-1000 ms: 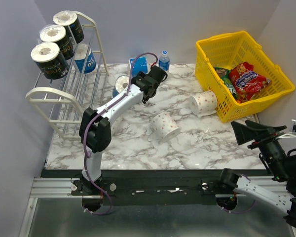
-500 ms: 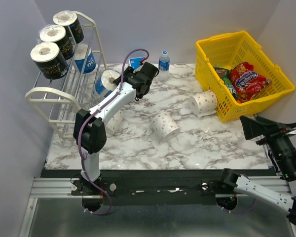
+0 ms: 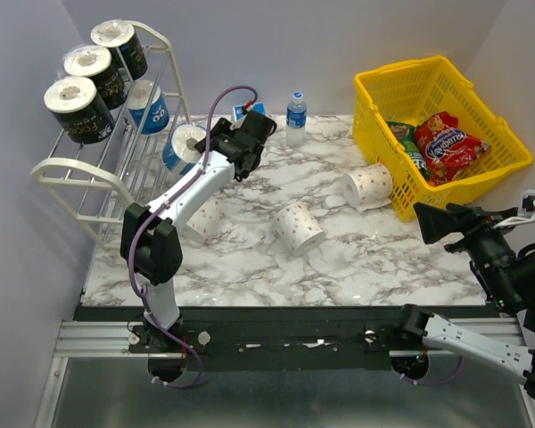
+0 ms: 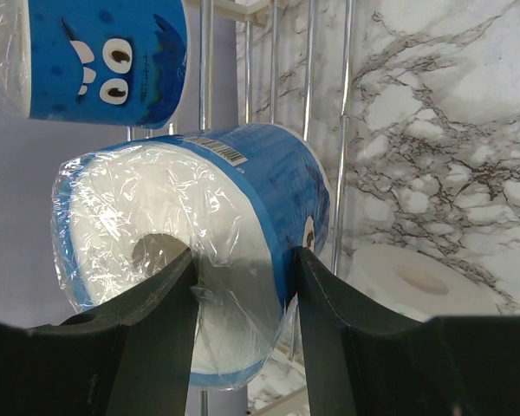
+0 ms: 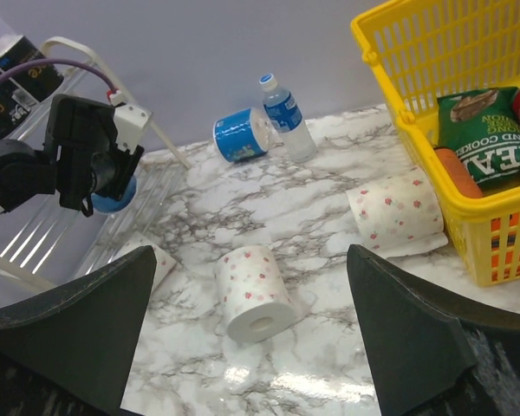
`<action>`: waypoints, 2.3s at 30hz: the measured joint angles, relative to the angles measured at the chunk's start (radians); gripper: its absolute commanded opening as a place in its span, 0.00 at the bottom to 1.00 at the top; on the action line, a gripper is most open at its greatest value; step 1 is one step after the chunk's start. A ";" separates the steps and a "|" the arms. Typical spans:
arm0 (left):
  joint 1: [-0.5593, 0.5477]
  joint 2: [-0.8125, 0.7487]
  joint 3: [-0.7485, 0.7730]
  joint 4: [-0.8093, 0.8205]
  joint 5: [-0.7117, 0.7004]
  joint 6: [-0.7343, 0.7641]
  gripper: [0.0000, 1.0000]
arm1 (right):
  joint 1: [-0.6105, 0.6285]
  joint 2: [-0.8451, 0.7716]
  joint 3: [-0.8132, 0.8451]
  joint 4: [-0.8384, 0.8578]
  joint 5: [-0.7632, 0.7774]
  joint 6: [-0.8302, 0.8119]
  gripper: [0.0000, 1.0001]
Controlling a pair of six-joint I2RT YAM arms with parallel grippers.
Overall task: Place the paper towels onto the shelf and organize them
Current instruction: Pick up the paper towel from the center of the board, then place the paper towel on the shelf.
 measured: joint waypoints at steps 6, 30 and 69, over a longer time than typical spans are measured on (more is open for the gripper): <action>-0.006 -0.003 0.000 -0.001 0.000 0.005 0.40 | 0.000 0.000 0.000 0.000 -0.008 0.023 1.00; 0.018 -0.103 -0.042 -0.023 -0.042 -0.003 0.42 | 0.000 0.031 0.050 -0.054 -0.034 0.047 1.00; 0.097 -0.193 -0.209 0.171 -0.188 0.148 0.89 | 0.000 0.064 0.152 -0.151 -0.052 0.105 1.00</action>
